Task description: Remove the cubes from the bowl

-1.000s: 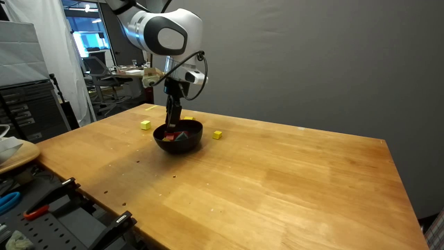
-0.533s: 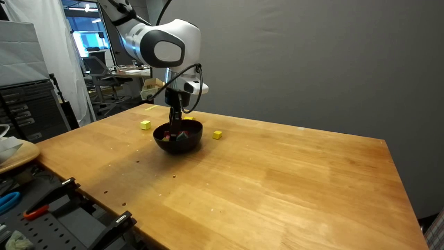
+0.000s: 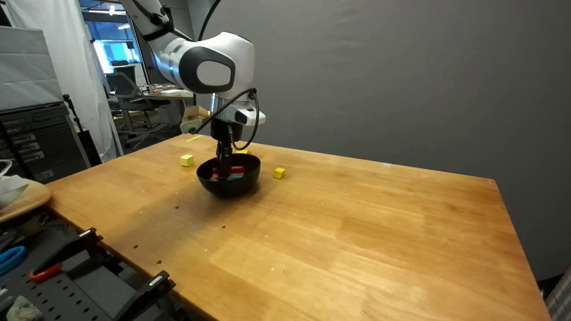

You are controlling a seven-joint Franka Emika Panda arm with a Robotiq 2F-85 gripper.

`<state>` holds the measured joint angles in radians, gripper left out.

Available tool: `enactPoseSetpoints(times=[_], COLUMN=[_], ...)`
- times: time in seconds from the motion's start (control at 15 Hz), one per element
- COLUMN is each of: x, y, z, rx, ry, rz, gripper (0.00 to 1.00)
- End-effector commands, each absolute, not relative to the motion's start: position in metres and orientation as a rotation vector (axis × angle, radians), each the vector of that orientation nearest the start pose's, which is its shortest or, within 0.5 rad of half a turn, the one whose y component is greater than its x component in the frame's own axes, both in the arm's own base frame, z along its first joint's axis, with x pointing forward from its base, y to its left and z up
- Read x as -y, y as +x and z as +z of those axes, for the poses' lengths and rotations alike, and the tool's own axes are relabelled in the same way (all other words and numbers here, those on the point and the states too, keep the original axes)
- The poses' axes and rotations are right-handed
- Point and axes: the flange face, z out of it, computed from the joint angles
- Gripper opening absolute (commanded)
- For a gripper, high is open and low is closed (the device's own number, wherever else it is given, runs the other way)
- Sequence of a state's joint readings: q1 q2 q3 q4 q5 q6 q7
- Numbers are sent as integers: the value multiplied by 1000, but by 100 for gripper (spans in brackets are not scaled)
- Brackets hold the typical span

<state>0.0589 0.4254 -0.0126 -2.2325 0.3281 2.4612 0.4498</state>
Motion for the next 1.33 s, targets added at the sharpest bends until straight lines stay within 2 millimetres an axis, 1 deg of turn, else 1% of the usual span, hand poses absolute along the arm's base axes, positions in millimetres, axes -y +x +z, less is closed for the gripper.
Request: enactPoseSetpoints(times=[0.0, 0.2, 0.27, 0.47, 0.53, 0.6, 0.93, 1.07, 1.13, 1.2, 1.27], x=[-39, -47, -49, -48, -45, -43, -25, -21, -22, -22, -22], y=[529, 538, 542, 548, 549, 549, 540, 536, 535, 534, 535], z=[153, 151, 151, 159, 163, 167, 188, 197, 202, 206, 208], rx=[-957, -913, -908, -912, -921, -933, -959, -957, -946, -938, -937], ry=[-2878, -2908, -2910, -2877, -2860, -2851, -2873, -2882, -2883, -2885, -2886], rz=[331, 289, 281, 256, 251, 244, 211, 187, 183, 166, 145], gripper=[40, 15, 11, 5, 9, 10, 11, 10, 12, 32, 38])
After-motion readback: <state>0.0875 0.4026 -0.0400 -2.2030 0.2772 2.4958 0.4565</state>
